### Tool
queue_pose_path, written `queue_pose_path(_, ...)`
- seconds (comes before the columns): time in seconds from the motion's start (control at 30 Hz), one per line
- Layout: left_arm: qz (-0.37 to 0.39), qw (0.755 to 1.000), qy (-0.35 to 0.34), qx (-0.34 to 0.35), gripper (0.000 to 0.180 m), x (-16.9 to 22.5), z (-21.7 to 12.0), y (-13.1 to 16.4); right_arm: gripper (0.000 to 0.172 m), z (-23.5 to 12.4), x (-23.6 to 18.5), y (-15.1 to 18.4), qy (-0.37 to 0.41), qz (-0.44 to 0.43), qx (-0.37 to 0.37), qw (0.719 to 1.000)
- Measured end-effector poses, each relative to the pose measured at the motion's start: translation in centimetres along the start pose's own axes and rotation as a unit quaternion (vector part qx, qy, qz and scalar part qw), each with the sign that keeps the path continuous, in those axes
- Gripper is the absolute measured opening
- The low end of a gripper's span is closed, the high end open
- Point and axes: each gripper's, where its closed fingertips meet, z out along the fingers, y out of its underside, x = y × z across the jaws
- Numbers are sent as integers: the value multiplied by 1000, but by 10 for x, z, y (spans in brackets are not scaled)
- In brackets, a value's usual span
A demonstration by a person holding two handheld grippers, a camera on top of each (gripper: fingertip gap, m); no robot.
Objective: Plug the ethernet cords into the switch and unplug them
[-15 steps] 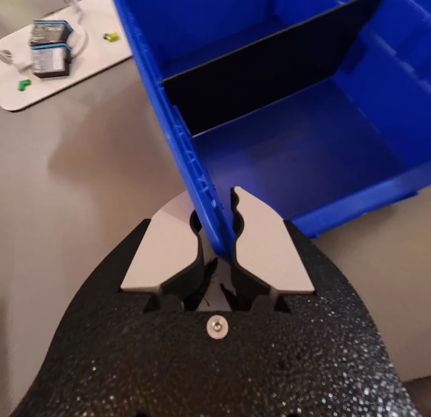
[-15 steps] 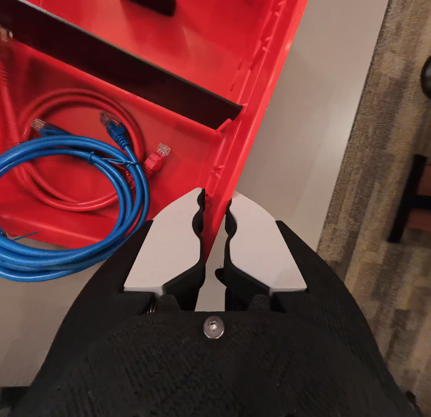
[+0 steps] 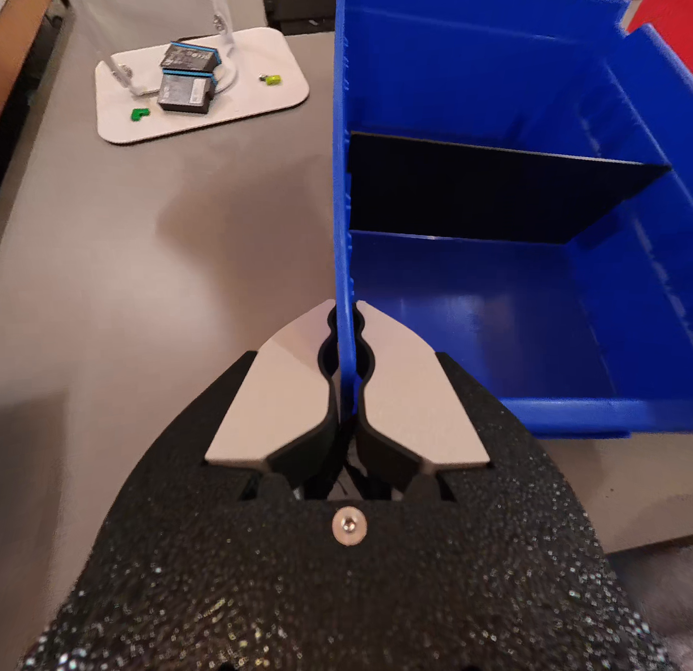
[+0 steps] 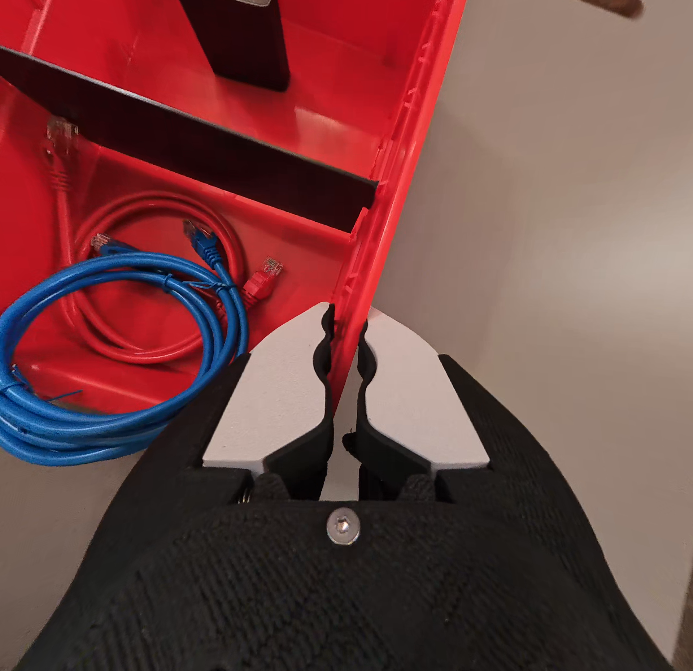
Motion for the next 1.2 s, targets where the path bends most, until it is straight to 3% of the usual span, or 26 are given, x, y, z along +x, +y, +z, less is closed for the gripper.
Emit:
queue_pose_path(0.33, -59, 997, -47, -3, 3, -44, -36, 37, 8, 18, -123, -45, -20, -34, 40, 998)
queue_pose_path(0.47, -70, 996, -55, -2, 3, -51, -44, 50, 18, 20, -165, -60, -59, -72, 49, 994)
queue_pose_path(0.57, -71, 996, -62, -5, 3, -54, -49, 56, 25, -8, -162, -81, 12, -113, 119, 986)
queue_pose_path(0.67, -65, 996, -65, -2, 3, -50, -57, 61, 25, -59, -185, -94, 34, -187, 225, 956)
queue_pose_path(0.8, -56, 997, -44, 13, 16, -36, -68, 62, 25, -119, -302, -65, -137, -295, 347, 879)
queue_pose_path(0.87, -58, 998, -15, 14, 23, -23, -73, 60, 25, -142, -358, -43, -218, -303, 399, 837)
queue_pose_path(0.9, -58, 998, 2, 12, 26, -15, -75, 60, 26, -146, -374, -37, -237, -283, 415, 831)
queue_pose_path(0.97, -50, 997, 52, 8, 42, 6, -78, 60, 40, -140, -396, -28, -268, -246, 410, 836)
queue_pose_path(1.1, -60, 983, 171, 26, 72, 54, -88, 53, 53, -102, -415, -8, -277, -263, 314, 869)
queue_pose_path(1.2, -83, 982, 158, 66, 86, 47, -90, 38, 53, -97, -416, -9, -299, -243, 278, 880)
